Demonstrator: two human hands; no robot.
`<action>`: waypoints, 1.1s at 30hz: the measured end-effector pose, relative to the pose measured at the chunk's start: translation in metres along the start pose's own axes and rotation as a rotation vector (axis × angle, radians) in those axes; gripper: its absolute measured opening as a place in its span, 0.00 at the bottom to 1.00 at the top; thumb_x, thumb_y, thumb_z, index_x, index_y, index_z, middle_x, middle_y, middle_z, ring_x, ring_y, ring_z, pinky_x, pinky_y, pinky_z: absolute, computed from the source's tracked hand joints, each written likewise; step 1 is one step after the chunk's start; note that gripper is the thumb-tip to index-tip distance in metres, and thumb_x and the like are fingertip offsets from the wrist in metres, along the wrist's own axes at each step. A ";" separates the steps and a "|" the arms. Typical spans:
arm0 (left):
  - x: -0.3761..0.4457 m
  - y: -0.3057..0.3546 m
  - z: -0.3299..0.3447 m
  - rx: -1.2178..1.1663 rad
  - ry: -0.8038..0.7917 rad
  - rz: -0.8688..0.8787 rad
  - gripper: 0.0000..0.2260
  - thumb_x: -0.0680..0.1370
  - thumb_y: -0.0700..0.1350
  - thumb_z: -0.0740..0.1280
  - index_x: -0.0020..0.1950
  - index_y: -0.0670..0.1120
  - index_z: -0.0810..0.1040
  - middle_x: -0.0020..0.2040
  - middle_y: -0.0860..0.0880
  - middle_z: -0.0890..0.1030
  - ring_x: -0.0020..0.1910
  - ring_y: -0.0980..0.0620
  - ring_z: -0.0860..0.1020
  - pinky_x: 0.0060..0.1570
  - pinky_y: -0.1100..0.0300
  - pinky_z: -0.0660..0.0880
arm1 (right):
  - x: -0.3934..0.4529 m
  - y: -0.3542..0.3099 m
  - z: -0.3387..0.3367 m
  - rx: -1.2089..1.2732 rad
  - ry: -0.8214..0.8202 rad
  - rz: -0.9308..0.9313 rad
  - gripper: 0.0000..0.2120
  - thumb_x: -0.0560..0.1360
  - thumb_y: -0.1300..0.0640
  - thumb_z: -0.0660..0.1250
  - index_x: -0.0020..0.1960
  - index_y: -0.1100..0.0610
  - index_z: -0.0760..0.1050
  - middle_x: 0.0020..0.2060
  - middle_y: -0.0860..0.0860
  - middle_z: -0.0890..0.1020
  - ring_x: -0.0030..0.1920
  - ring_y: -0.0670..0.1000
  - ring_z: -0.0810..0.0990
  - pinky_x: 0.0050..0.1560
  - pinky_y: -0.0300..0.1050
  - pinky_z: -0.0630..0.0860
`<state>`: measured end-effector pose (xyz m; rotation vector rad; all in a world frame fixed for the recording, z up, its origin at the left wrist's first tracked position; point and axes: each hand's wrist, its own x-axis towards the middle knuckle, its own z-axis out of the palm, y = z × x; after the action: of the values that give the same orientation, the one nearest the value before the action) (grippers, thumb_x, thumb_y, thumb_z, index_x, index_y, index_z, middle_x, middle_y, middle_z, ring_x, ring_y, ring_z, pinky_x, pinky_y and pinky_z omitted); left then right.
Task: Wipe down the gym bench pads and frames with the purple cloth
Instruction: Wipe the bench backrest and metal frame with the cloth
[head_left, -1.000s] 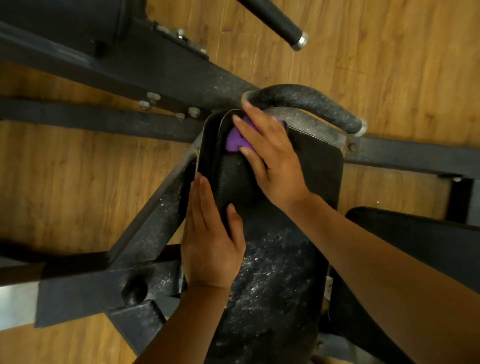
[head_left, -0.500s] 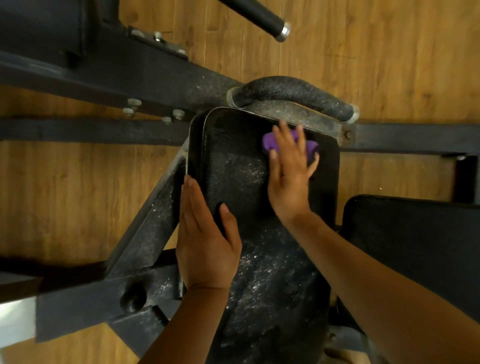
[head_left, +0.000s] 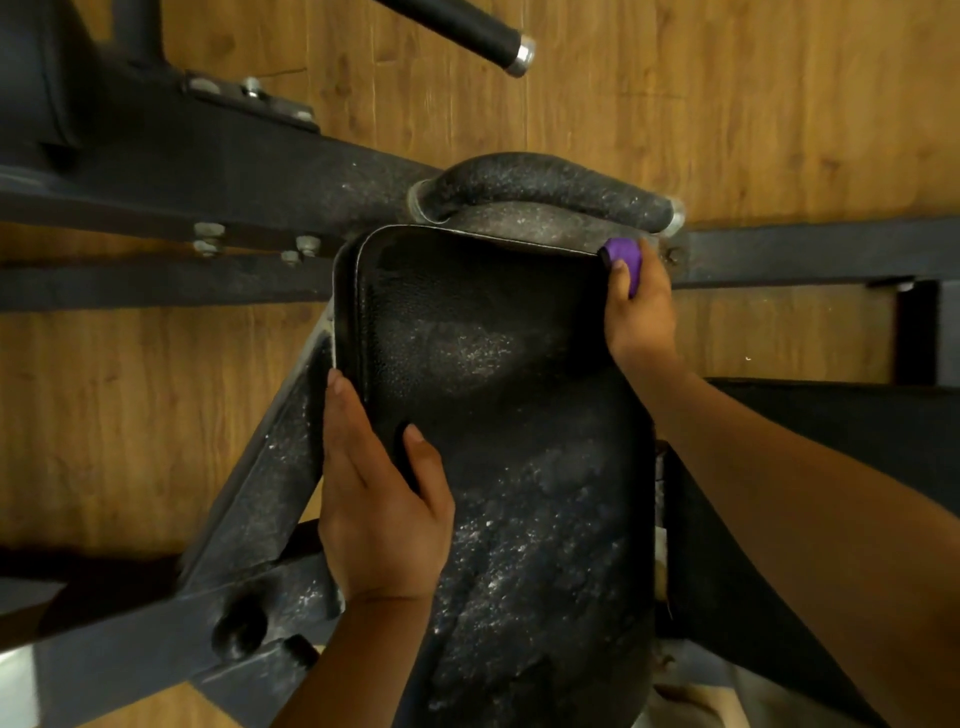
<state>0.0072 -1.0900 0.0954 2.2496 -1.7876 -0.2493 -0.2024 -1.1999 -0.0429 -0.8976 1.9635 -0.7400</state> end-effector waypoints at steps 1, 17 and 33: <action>0.000 0.001 -0.001 -0.006 -0.007 -0.009 0.26 0.81 0.46 0.57 0.75 0.36 0.57 0.73 0.37 0.66 0.70 0.41 0.69 0.63 0.53 0.70 | -0.003 -0.001 0.001 0.016 0.006 -0.001 0.21 0.81 0.48 0.54 0.72 0.53 0.63 0.65 0.52 0.73 0.64 0.50 0.72 0.67 0.51 0.69; 0.000 0.003 -0.001 0.015 -0.010 -0.038 0.27 0.80 0.48 0.56 0.75 0.37 0.57 0.73 0.38 0.66 0.71 0.42 0.68 0.63 0.56 0.67 | 0.015 0.019 0.009 0.085 0.132 0.106 0.22 0.81 0.52 0.53 0.74 0.53 0.61 0.70 0.51 0.68 0.70 0.50 0.67 0.71 0.53 0.65; -0.001 0.003 -0.003 0.028 -0.013 -0.037 0.27 0.81 0.48 0.55 0.76 0.36 0.57 0.74 0.38 0.65 0.72 0.43 0.66 0.62 0.63 0.63 | -0.046 0.040 0.001 -0.041 0.036 0.058 0.24 0.83 0.55 0.52 0.77 0.56 0.52 0.77 0.52 0.52 0.76 0.49 0.50 0.74 0.41 0.47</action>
<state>0.0049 -1.0891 0.0990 2.3075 -1.7675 -0.2487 -0.1958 -1.1399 -0.0531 -0.8536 2.0346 -0.6888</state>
